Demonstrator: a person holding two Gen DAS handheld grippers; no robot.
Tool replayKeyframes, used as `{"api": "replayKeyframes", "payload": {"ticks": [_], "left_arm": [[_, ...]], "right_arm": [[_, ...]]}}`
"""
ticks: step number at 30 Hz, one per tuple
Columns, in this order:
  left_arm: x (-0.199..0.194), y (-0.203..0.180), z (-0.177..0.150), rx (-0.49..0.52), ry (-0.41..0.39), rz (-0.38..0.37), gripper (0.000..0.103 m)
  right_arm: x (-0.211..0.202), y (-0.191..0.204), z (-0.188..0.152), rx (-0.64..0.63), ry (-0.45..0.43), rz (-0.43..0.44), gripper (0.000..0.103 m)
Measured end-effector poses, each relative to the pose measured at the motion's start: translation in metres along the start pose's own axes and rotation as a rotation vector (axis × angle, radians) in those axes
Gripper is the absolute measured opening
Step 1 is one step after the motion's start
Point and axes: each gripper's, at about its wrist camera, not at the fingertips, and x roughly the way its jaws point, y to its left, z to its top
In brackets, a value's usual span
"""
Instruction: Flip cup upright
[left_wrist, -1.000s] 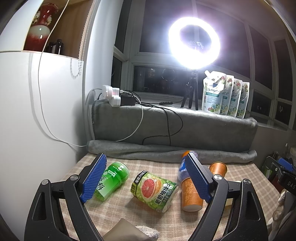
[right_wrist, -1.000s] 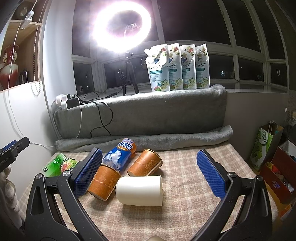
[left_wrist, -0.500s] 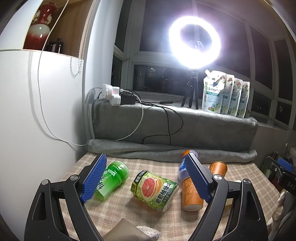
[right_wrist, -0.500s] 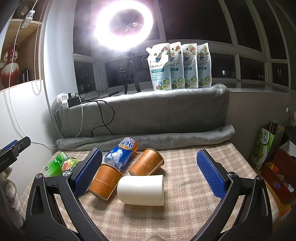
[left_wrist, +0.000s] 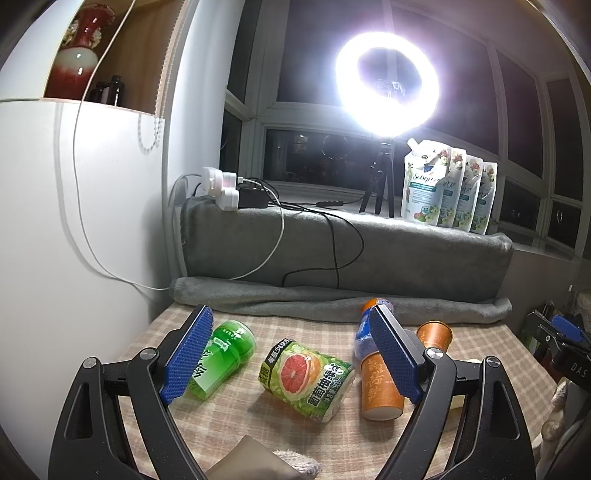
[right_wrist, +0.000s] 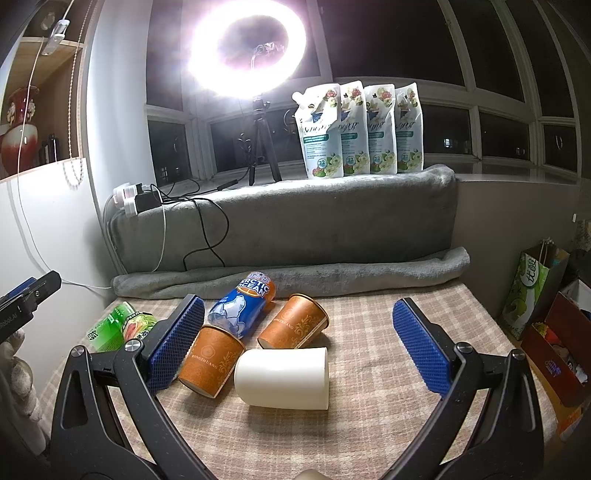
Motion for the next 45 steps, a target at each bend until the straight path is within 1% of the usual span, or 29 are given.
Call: {"api": "replayKeyframes", "payload": {"ticks": [6, 15, 19, 25, 26, 29, 31, 33, 40, 45], "left_arm": [[0.000, -0.001, 0.000, 0.000, 0.000, 0.001, 0.087], [-0.001, -0.001, -0.001, -0.001, 0.001, 0.000, 0.087], [0.003, 0.000, -0.002, -0.006, 0.007, 0.002, 0.087], [0.010, 0.007, -0.005, -0.017, 0.031, 0.008, 0.087], [0.011, 0.009, -0.005, -0.019, 0.036, 0.009, 0.087], [0.014, 0.015, -0.010, -0.024, 0.059, 0.017, 0.087], [0.015, 0.021, -0.013, -0.030, 0.074, 0.021, 0.087], [0.016, 0.027, -0.018, -0.038, 0.093, 0.031, 0.087], [0.014, 0.051, -0.027, -0.069, 0.125, 0.078, 0.087], [0.015, 0.066, -0.030, -0.097, 0.135, 0.106, 0.087]], "right_arm": [[0.002, 0.004, -0.004, -0.003, 0.006, 0.004, 0.103], [0.015, 0.005, 0.000, -0.001, 0.032, 0.020, 0.103], [0.025, 0.008, 0.002, -0.006, 0.054, 0.037, 0.103], [0.054, 0.014, 0.012, -0.009, 0.133, 0.108, 0.103], [0.061, 0.016, 0.014, -0.015, 0.151, 0.116, 0.103], [0.083, 0.023, 0.022, -0.028, 0.221, 0.178, 0.103], [0.103, 0.025, 0.029, -0.016, 0.278, 0.212, 0.103], [0.132, 0.026, 0.034, 0.012, 0.361, 0.251, 0.103], [0.209, 0.040, 0.039, 0.050, 0.541, 0.279, 0.103], [0.253, 0.055, 0.031, 0.079, 0.690, 0.293, 0.097]]}}
